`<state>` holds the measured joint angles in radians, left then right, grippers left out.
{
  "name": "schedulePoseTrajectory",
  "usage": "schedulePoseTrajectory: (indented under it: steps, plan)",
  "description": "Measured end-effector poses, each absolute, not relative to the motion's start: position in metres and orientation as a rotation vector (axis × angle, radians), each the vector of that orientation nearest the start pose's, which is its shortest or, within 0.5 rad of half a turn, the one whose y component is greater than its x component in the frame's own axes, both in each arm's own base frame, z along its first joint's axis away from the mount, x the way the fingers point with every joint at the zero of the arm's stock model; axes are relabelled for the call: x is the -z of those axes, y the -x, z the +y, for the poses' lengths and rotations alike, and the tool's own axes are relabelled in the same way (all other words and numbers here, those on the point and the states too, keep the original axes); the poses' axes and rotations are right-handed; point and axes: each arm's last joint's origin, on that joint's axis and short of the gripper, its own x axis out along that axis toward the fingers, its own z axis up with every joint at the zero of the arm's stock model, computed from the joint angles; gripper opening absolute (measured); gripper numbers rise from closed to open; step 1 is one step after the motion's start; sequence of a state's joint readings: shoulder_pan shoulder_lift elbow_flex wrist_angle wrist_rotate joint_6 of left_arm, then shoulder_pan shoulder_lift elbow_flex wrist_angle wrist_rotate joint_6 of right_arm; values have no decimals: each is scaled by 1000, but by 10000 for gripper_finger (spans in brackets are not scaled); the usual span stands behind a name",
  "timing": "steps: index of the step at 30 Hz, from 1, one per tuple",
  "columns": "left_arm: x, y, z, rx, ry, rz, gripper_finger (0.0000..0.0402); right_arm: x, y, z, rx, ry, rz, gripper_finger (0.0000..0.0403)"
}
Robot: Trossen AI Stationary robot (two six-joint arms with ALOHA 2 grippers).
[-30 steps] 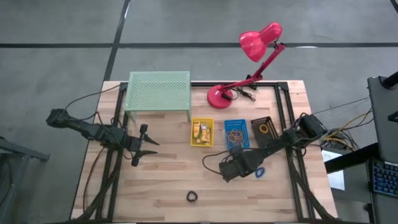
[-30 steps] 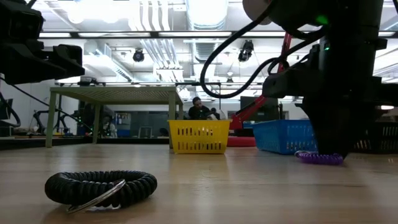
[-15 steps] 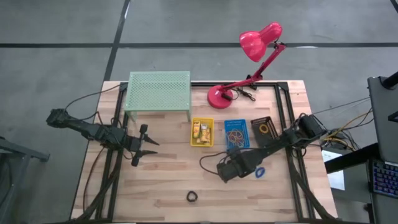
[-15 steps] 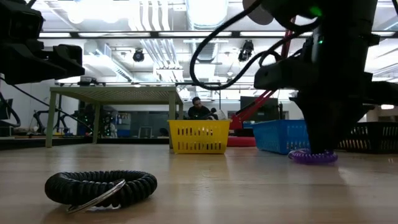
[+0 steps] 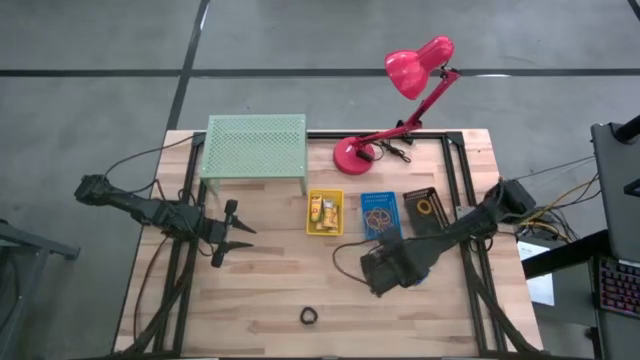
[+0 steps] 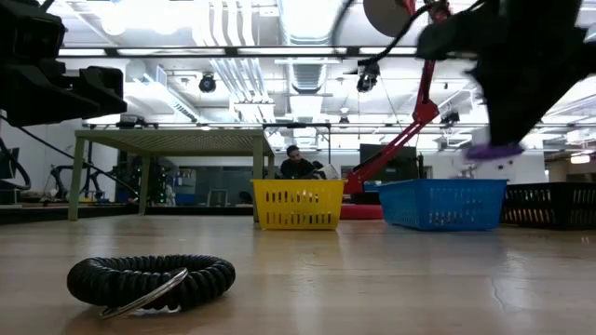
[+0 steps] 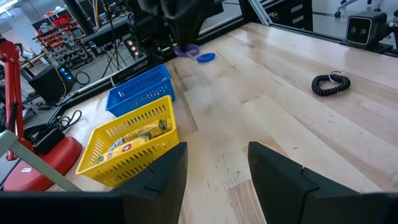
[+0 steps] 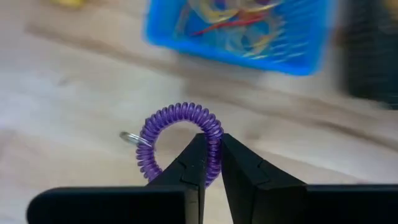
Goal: Pick & Place Office Desk Supplies
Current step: Put the violet spring keychain into the black basket
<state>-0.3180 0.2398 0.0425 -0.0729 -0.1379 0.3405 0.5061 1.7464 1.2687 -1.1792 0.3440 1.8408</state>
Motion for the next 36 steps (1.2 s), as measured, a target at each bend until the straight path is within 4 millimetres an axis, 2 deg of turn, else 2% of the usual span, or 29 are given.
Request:
schedulePoseTrajectory:
  steps: [5,12,18,21,27,36]
  plan:
    - [-151,-104,-30,223,-400,235,173,-239,-238,130,1245,-786,1013,34]
    - [-151,-105,-30,223,-399,236,173,-277,-197,105,1209,-844,959,34]
    - [-151,-105,-30,222,-399,236,173,-290,-167,85,1169,-868,848,34]
    - [-151,-105,-30,222,-399,236,173,-284,-156,78,1173,-863,846,34]
    - [-151,-105,-30,223,-399,236,173,-256,-137,67,1231,-799,879,34]
    - [-151,-105,-30,222,-397,235,173,-220,-118,56,1344,-836,831,34]
